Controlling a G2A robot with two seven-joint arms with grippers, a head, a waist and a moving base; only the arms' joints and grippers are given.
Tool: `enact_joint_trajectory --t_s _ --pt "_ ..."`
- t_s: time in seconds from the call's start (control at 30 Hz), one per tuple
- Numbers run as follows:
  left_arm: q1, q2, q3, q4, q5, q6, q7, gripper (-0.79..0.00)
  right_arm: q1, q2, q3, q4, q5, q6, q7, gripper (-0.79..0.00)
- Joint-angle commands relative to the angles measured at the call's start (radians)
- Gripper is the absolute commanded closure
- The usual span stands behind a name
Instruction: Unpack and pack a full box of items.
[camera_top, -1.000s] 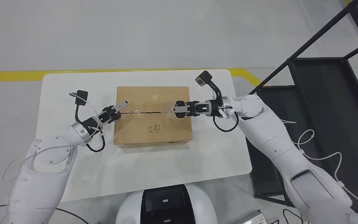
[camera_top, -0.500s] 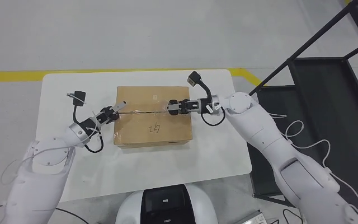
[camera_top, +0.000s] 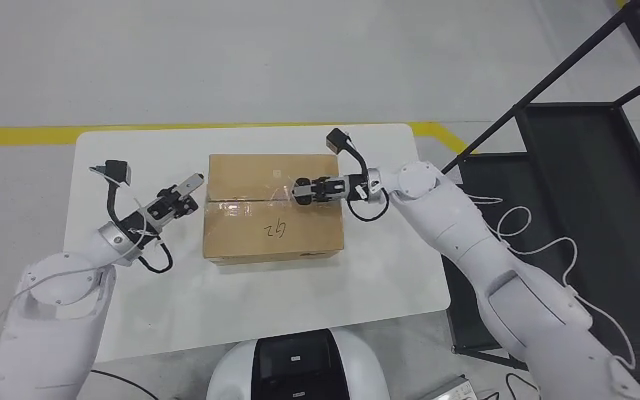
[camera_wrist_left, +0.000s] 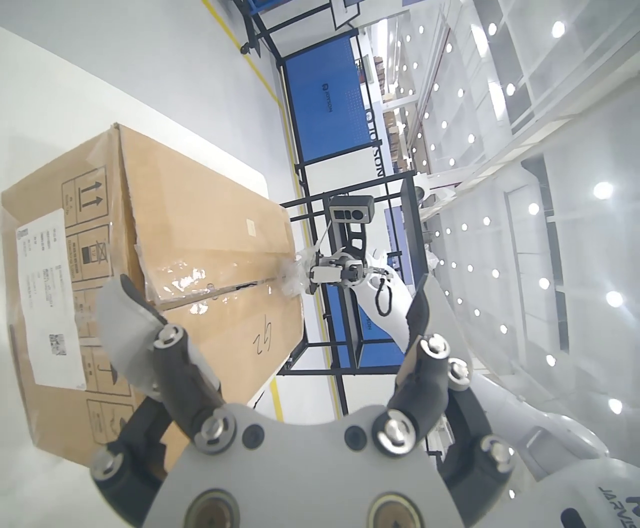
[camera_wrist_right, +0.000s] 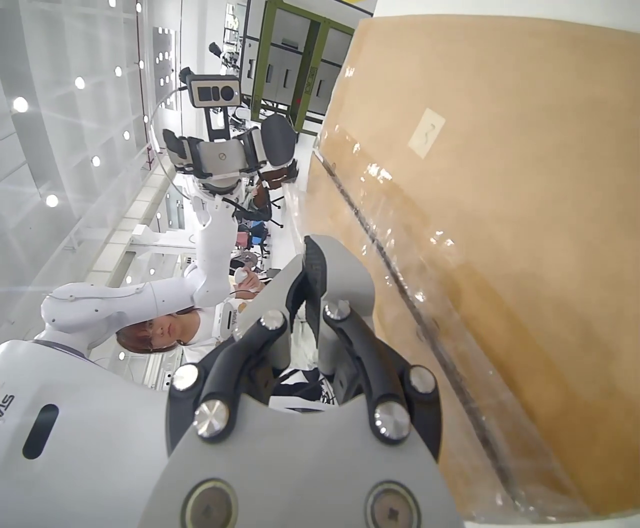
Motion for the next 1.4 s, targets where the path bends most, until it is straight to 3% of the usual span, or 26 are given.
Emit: enact_joint_trajectory --t_s 0.0,0.53,1.37 --pt "0.012 0.001 -0.013 -0.006 -0.004 0.001 0.010 -0.785 0.005 -0.005 -0.004 -0.003 -0.004 -0.007 0.014 0.000" --pt "0.089 0.005 -0.073 -0.024 -0.026 -0.021 0.033 -0.785 0.031 -0.037 -0.019 -0.014 -0.082 0.004 -0.016 0.000" --pt "0.076 0.007 -0.100 -0.011 -0.061 -0.028 0.029 -0.785 0.026 -0.037 -0.015 -0.027 -0.109 0.006 -0.026 0.000"
